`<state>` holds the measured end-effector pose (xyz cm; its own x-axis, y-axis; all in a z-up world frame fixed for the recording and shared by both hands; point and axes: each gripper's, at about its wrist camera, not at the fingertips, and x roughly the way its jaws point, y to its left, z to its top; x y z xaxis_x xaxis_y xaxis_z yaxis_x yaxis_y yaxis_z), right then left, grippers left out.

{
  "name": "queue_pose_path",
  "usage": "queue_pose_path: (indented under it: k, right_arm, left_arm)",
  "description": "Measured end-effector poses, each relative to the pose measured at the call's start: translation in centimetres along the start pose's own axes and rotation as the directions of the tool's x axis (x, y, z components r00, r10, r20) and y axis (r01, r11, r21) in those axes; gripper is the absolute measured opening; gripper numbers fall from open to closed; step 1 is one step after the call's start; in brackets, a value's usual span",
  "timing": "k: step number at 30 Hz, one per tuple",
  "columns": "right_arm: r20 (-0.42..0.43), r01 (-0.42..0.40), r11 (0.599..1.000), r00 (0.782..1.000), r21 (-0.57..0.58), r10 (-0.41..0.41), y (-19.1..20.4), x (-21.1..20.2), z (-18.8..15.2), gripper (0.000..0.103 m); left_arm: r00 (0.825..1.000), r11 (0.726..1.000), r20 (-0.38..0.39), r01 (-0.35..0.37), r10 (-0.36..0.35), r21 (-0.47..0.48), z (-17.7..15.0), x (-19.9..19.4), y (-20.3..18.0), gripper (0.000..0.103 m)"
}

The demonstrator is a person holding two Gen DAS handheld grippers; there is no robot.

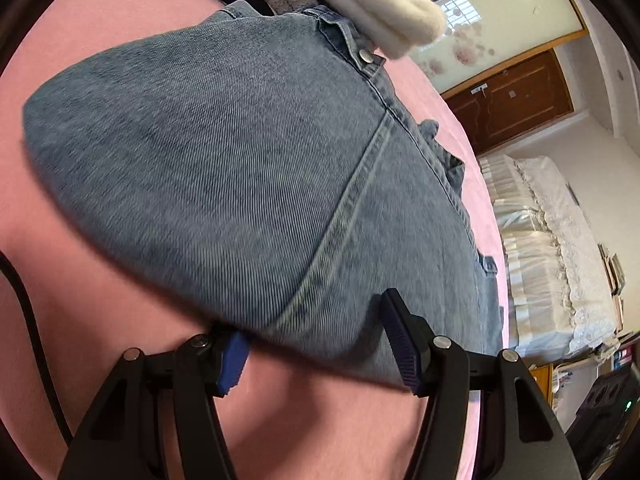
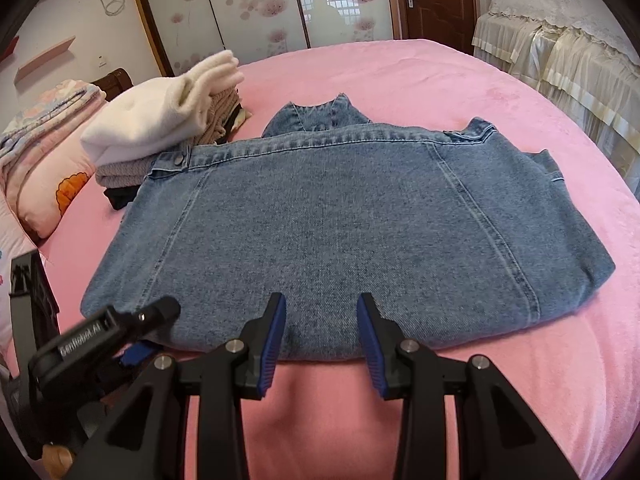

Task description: Fold large clothes

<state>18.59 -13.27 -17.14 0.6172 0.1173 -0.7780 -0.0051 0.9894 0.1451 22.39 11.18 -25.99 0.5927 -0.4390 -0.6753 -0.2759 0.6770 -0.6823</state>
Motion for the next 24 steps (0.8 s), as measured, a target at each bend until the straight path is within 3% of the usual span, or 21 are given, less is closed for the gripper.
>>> queue_pose_path:
  k: [16, 18, 20, 24]
  right_arm:
    - [0.019, 0.021, 1.000, 1.000, -0.010, -0.021, -0.5, 1.2, 0.8, 0.037]
    - [0.020, 0.029, 0.999, 0.999, -0.016, -0.028, -0.8, 1.4, 1.1, 0.037]
    - [0.027, 0.033, 0.999, 0.999, -0.029, -0.032, -0.9, 1.5, 1.6, 0.037]
    - [0.055, 0.044, 0.996, 0.998, -0.083, -0.039, -0.3, 2.0, 2.7, 0.031]
  left_arm:
    - [0.989, 0.993, 0.126, 0.092, -0.082, -0.069, 3.6, 0.0, 0.7, 0.059]
    - [0.989, 0.993, 0.133, 0.080, -0.068, -0.088, 3.8, 0.2, 0.9, 0.053]
    - [0.987, 0.996, 0.155, 0.049, -0.037, -0.080, 4.0, 0.0, 0.6, 0.031]
    - [0.978, 1.000, 0.207, -0.006, 0.005, 0.007, 3.7, -1.4, -1.3, 0.015]
